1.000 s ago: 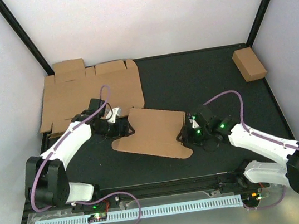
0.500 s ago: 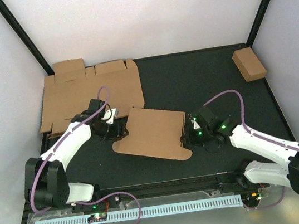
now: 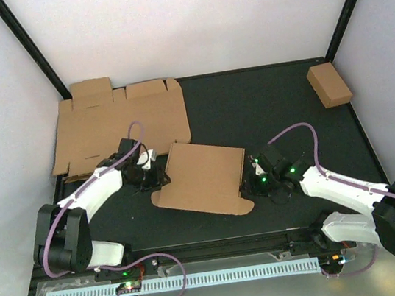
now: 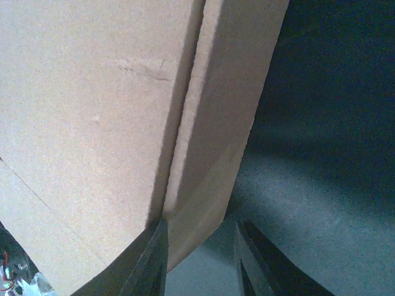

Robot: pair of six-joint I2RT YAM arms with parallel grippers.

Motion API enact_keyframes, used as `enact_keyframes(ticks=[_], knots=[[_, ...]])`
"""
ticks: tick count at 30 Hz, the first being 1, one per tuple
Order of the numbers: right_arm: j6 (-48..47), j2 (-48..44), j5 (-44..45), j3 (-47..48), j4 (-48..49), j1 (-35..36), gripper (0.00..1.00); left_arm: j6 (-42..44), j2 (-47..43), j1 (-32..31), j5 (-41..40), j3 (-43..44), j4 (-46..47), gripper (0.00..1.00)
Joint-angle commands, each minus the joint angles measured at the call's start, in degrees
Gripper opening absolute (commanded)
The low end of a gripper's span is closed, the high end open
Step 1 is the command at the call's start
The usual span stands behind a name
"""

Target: Fold the paper box

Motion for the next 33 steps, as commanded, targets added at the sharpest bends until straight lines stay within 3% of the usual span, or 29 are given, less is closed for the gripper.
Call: enact_keyframes(ticks=[1,13,33], knots=[[-1.29,1.54,1.60,-0.55,1.04,-0.18,0.32,-0.77,0.37,-0.14,0.36,-1.72,1.48,0.47],[-2.11,-3.73,7.55,0.83,-2.43,-0.22,0.32,-1.22,-0.88,-3.35,10.96,-1.15,5.26,0.50],[-4.05,-7.08,14.00,1.91,-7.86,-2.65,0.34,-4.82,5.00,-12.42,11.43,4.25,10.73,0.48]])
